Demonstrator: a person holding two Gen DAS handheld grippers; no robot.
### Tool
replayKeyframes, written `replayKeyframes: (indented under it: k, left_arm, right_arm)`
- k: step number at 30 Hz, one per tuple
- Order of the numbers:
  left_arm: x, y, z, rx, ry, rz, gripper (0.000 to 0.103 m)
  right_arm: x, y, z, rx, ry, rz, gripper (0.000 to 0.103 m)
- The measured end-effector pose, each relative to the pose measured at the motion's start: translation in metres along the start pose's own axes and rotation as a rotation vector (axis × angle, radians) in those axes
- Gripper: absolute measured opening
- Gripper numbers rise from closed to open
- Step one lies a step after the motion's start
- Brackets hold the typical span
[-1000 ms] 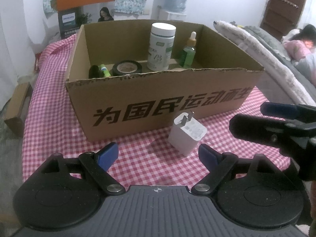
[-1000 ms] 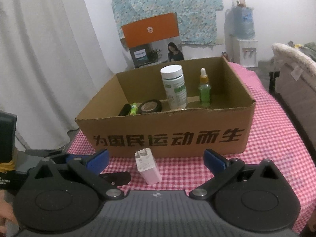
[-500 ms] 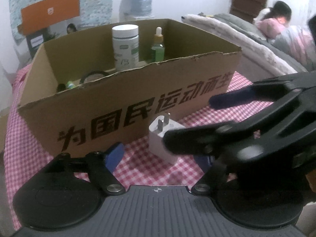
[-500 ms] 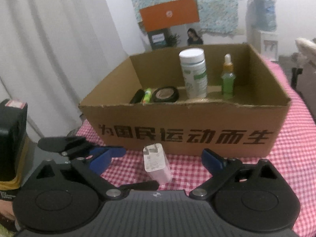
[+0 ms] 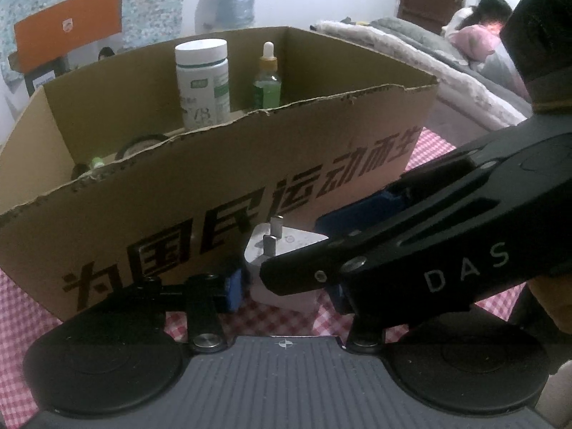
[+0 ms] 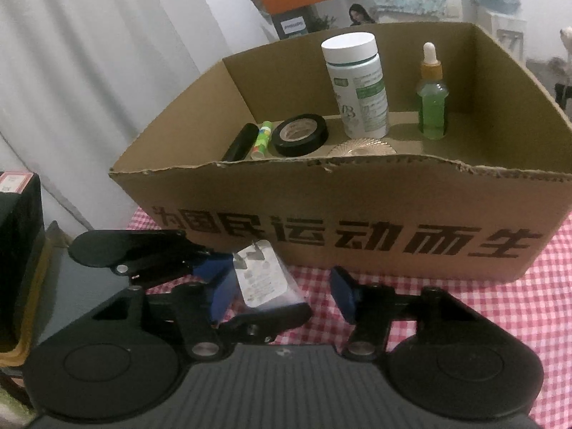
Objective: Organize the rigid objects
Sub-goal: 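Grasp the white plug charger with the right gripper, then carry the white plug charger into the box and open the right gripper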
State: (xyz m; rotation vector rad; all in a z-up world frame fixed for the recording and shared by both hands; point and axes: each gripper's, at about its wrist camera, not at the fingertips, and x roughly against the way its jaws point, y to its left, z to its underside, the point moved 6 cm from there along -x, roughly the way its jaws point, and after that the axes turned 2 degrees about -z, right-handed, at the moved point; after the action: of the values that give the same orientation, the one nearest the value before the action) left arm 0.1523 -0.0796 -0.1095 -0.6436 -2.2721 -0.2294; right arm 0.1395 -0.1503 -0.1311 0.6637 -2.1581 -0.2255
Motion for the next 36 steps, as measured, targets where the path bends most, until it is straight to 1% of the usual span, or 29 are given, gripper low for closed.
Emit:
replayKeyframes:
  k: [1,4,6,13,17,21,23,26,29,32,36]
  left_arm:
    - [0.0,0.0,0.001,0.003,-0.002,-0.001,0.045]
    - [0.004,0.0,0.001,0.011,-0.011,-0.002,0.045]
    - [0.009,-0.001,0.0,0.011,-0.021,0.0,0.045]
    - [0.042,-0.018,-0.007,-0.016,-0.083,-0.005,0.045]
    - [0.069,-0.029,-0.021,-0.034,-0.138,-0.009,0.045]
    - [0.09,-0.036,-0.044,-0.043,-0.198,-0.01,0.045]
    - [0.094,-0.039,-0.059,-0.052,-0.224,-0.009,0.045]
    - [0.089,-0.041,-0.083,-0.064,-0.24,-0.004,0.045]
    - [0.075,-0.042,-0.103,-0.076,-0.239,0.005,0.045]
    - [0.051,-0.042,-0.121,-0.075,-0.213,0.025,0.045]
    - [0.014,-0.04,-0.136,-0.068,-0.155,0.045,0.045]
  right_arm:
    - [0.0,0.001,0.0,0.0,0.003,-0.009,0.051]
    - [0.0,0.004,0.001,0.002,0.007,-0.016,0.048]
    - [0.002,0.006,0.002,-0.002,0.009,-0.027,0.044]
    - [0.029,0.023,0.003,0.022,-0.02,-0.035,0.043]
    - [0.055,0.037,-0.004,0.057,-0.065,-0.04,0.044]
    - [0.085,0.047,-0.019,0.103,-0.126,-0.045,0.044]
    - [0.098,0.049,-0.03,0.123,-0.153,-0.045,0.044]
    - [0.111,0.045,-0.049,0.142,-0.176,-0.039,0.044]
    - [0.113,0.031,-0.072,0.136,-0.171,-0.032,0.044]
    - [0.107,0.009,-0.092,0.118,-0.147,-0.015,0.044]
    - [0.085,-0.026,-0.113,0.073,-0.092,0.003,0.044]
